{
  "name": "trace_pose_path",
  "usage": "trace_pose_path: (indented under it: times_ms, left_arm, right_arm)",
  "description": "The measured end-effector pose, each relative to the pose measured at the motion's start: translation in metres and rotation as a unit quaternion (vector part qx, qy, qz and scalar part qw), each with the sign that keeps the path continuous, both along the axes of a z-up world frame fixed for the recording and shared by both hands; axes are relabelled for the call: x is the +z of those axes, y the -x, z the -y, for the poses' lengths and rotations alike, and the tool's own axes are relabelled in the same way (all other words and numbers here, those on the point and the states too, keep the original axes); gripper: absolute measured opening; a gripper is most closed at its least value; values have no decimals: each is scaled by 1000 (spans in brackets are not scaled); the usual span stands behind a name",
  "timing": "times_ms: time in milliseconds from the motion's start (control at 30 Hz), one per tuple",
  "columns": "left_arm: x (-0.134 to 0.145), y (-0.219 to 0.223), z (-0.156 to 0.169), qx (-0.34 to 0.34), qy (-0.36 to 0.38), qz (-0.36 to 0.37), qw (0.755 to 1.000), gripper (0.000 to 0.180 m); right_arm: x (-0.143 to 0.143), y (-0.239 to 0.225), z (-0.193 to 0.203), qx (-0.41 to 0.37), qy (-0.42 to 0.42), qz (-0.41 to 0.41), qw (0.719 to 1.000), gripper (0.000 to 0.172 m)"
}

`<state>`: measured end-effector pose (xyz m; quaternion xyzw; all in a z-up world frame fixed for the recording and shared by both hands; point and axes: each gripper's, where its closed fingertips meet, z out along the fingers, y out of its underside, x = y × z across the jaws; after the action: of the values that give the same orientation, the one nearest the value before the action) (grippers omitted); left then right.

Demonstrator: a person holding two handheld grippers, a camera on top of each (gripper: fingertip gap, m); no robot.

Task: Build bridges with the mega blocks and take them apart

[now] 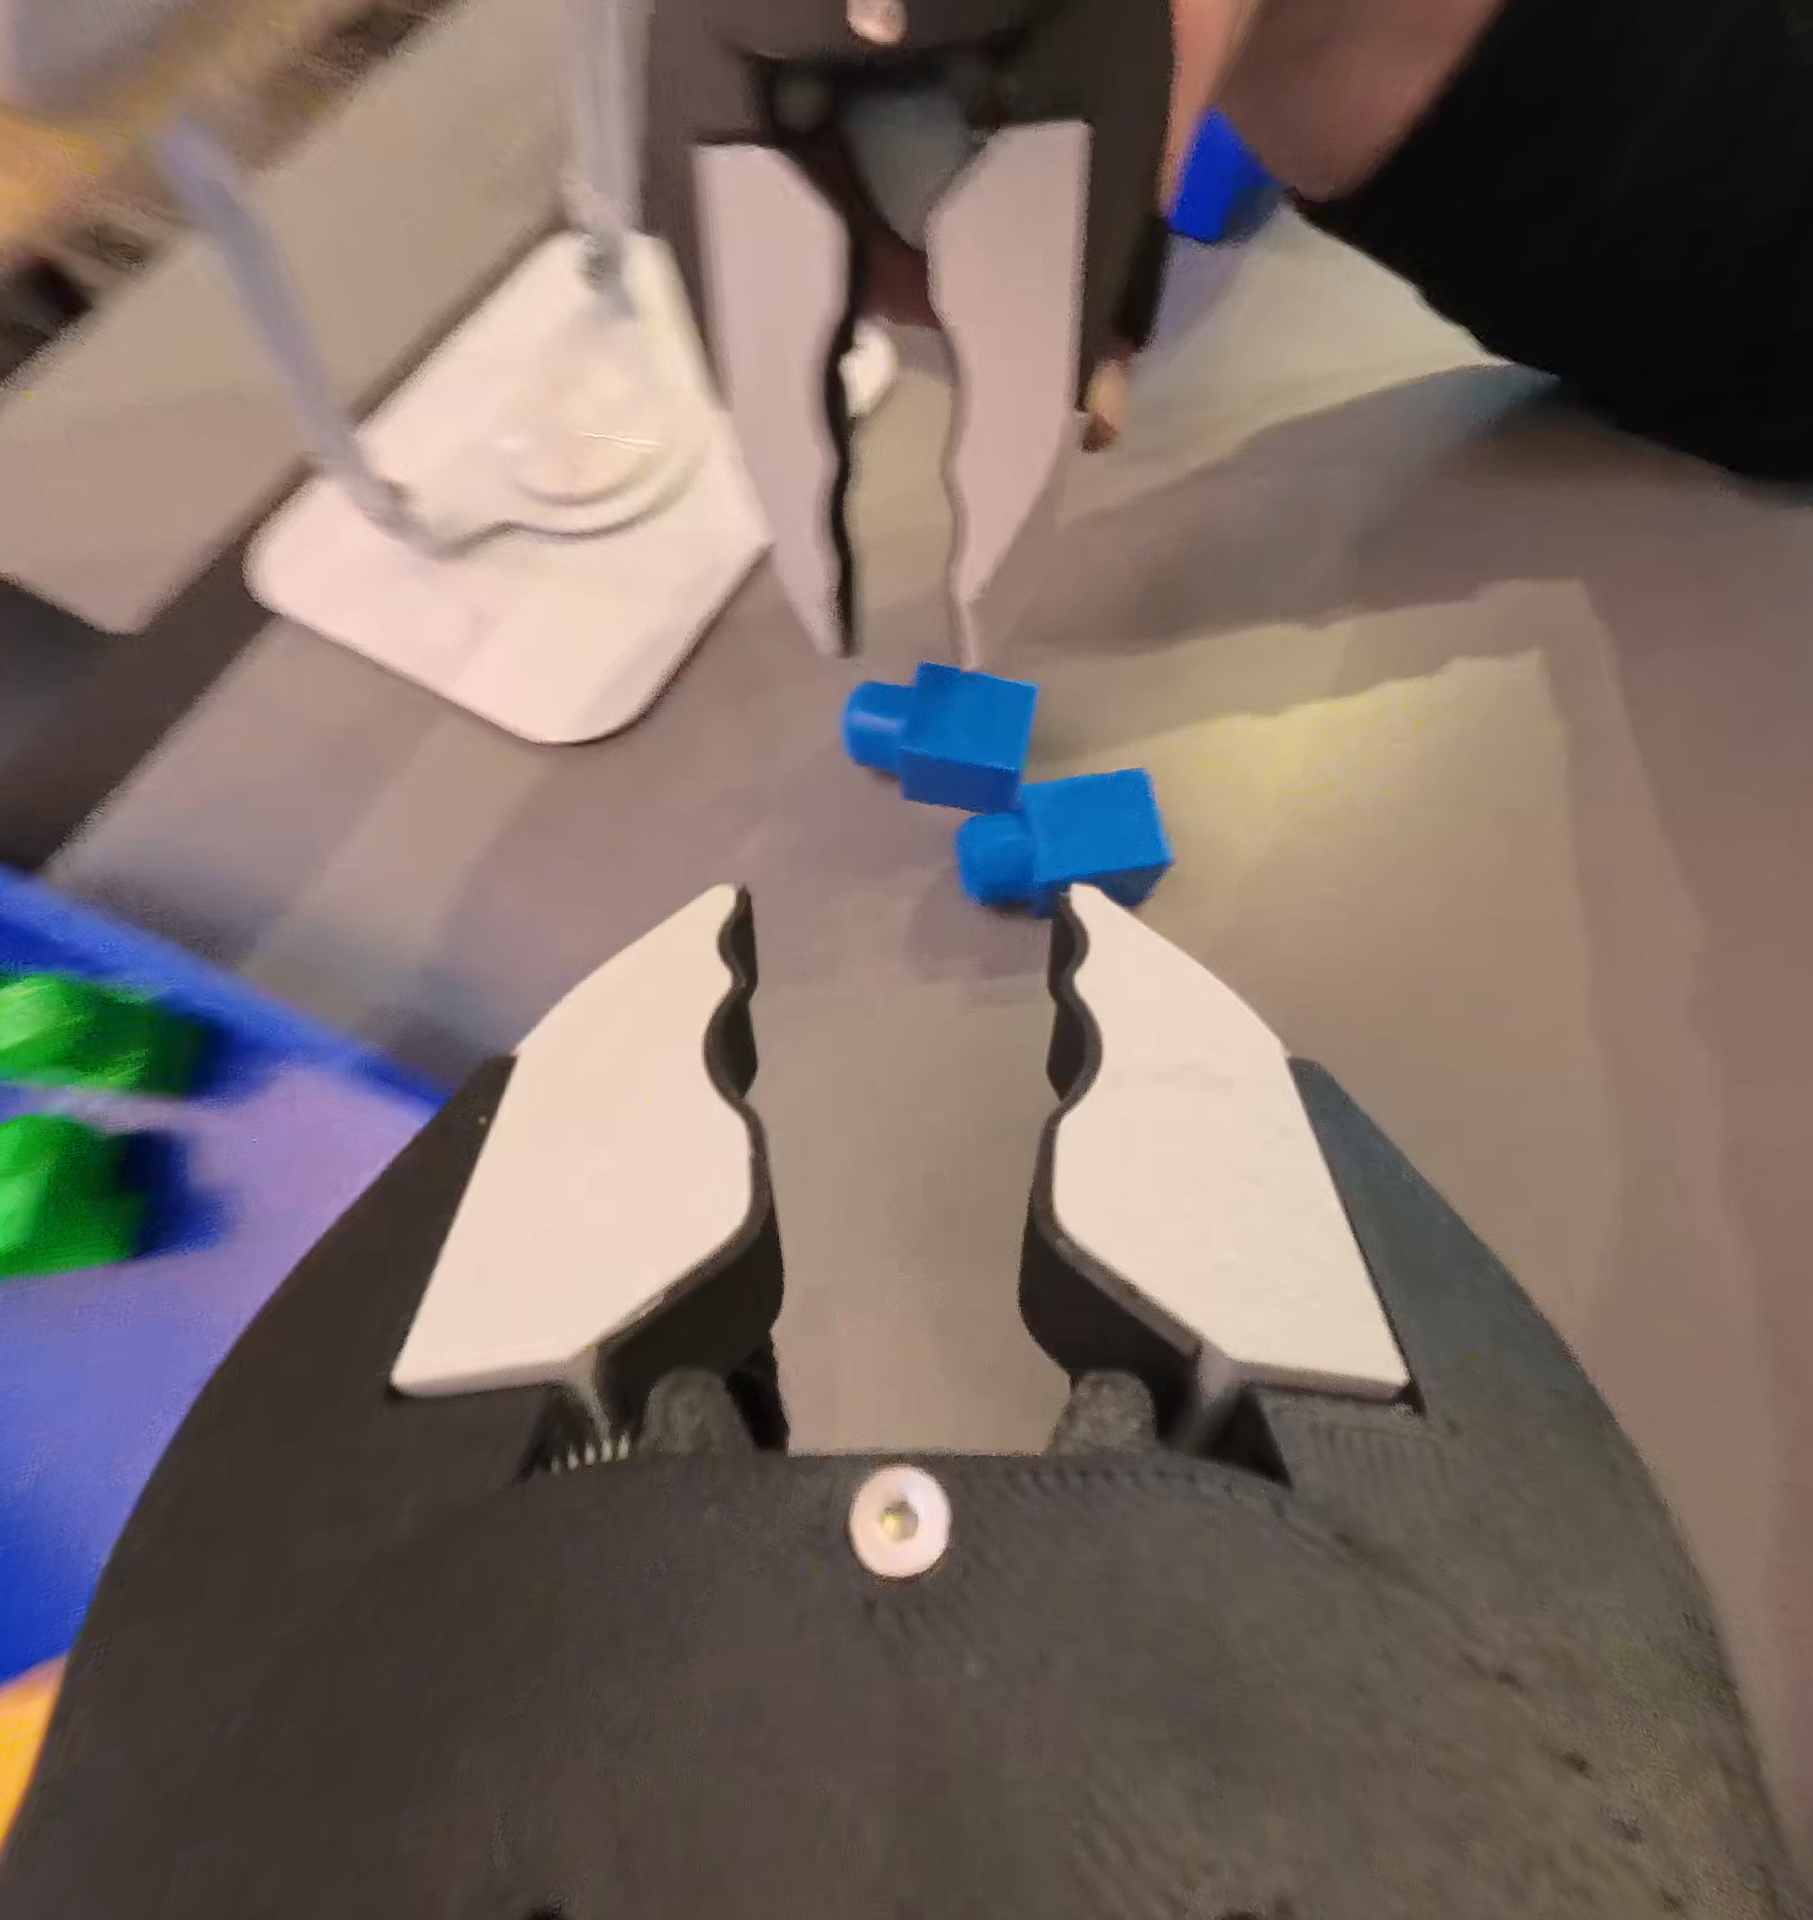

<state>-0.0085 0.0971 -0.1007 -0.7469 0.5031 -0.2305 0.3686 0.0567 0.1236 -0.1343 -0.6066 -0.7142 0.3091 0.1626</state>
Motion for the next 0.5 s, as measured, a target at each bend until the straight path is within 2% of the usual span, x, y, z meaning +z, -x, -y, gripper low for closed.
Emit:
trace_pose_path:
  times_ms: [133,233,400,500]
  left_arm:
    - [30,63,-38,76,-53,-31,995,51]
    - [40,92,-77,97,-86,-41,991,53]
    - [-1,119,-142,103,-57,-158,980,69]
    - [-31,132,-169,89,-44,-250,963,77]
  right_arm:
    - [12,9,-11,-48,-37,-60,996,20]
    - [15,13,-17,-86,-61,-114,988,14]
    - [8,5,-19,-142,-85,-179,970,8]
    - [2,-4,-16,-162,-82,-211,961,5]
